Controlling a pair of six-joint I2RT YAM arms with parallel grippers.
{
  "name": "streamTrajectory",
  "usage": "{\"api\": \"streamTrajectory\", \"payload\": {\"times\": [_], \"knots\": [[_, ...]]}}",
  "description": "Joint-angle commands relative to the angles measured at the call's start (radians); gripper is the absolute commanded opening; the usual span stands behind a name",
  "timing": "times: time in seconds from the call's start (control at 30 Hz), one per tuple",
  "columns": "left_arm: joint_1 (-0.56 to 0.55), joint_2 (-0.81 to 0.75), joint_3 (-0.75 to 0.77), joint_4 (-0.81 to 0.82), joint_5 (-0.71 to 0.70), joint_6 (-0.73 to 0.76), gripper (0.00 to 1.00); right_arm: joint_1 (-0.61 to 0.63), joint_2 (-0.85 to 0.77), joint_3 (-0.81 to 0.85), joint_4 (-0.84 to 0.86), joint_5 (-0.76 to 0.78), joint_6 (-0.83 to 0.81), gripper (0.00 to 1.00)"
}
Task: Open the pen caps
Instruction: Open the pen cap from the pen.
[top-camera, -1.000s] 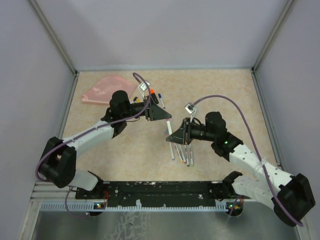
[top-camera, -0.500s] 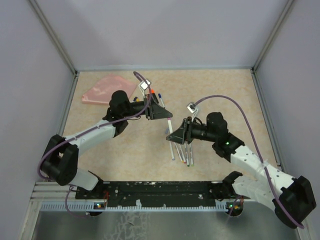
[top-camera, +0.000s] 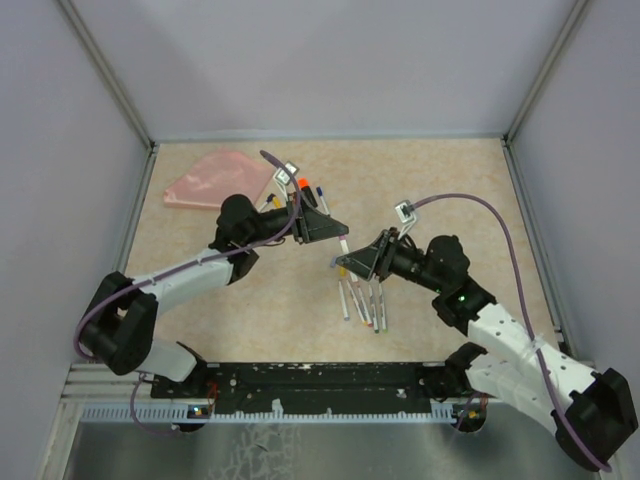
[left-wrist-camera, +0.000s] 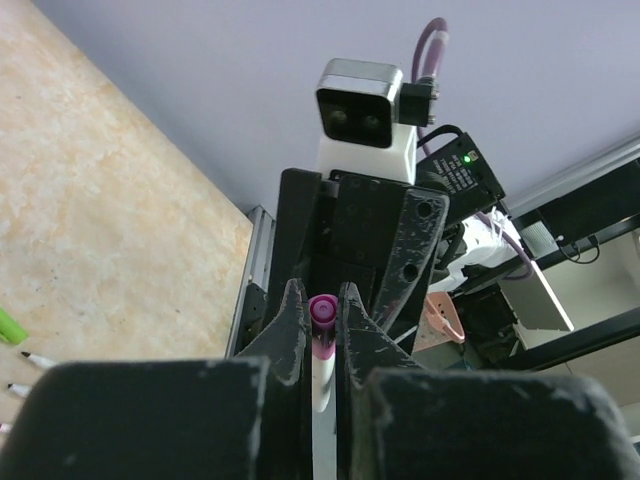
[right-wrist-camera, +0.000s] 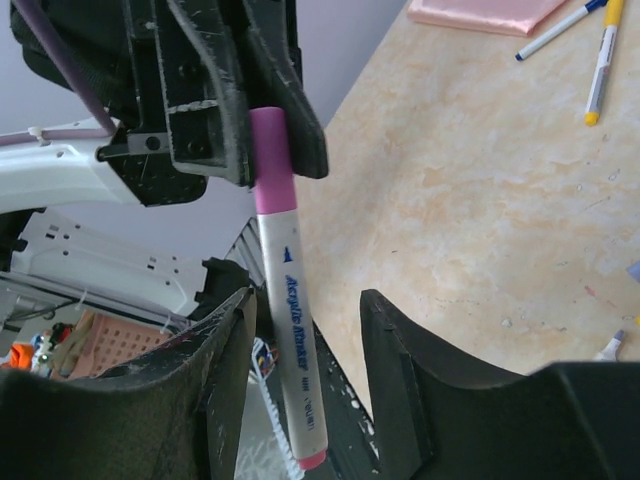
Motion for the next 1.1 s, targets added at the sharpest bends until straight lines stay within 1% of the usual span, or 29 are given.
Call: {"api": "streamTrajectory", "payload": {"times": [0.0, 0.07, 0.13, 0.23, 0.4, 0.5, 0.57, 0.67, 0.83, 0.93, 1.07], "knots": [[-0.017, -0.009, 0.007, 0.074, -0.024, -0.015, 0.0, 0.004, 0.021, 0.014, 0.083, 0.015, 0.029, 0.45], [-0.019, -0.006, 0.008, 0.075, -0.025, -0.012, 0.0, 0.004, 0.028, 0.019, 0.084, 0.009, 0.029, 0.38], [-0.019, -0.009, 0.004, 0.074, -0.034, 0.0, 0.0, 0.004, 0.034, 0.022, 0.084, -0.001, 0.03, 0.27], [-0.019, -0.024, -0.001, 0.066, -0.078, 0.05, 0.0, 0.004, 0.051, 0.031, 0.075, -0.022, 0.032, 0.0], [0.01, -0.08, 0.019, 0.0, -0.226, 0.206, 0.0, 0.004, 0.074, 0.044, 0.058, -0.065, 0.044, 0.0], [0.084, -0.073, 0.07, 0.046, -0.269, 0.199, 0.0, 0.004, 0.081, 0.027, 0.08, -0.087, 0.067, 0.0], [0.157, -0.043, 0.121, 0.102, -0.271, 0.151, 0.0, 0.004, 0.09, 0.019, 0.094, -0.109, 0.082, 0.0], [0.23, 0.009, 0.226, 0.113, -0.272, 0.112, 0.0, 0.004, 0.103, 0.022, 0.082, -0.132, 0.087, 0.0], [0.276, 0.044, 0.342, 0.064, -0.296, 0.132, 0.0, 0.004, 0.096, 0.015, 0.068, -0.14, 0.091, 0.0], [0.28, 0.035, 0.338, 0.021, -0.279, 0.131, 0.0, 0.004, 0.073, 0.011, 0.045, -0.12, 0.081, 0.0], [0.281, -0.004, 0.273, -0.068, -0.216, 0.126, 0.0, 0.004, 0.052, 0.018, -0.006, -0.1, 0.042, 0.0]]}}
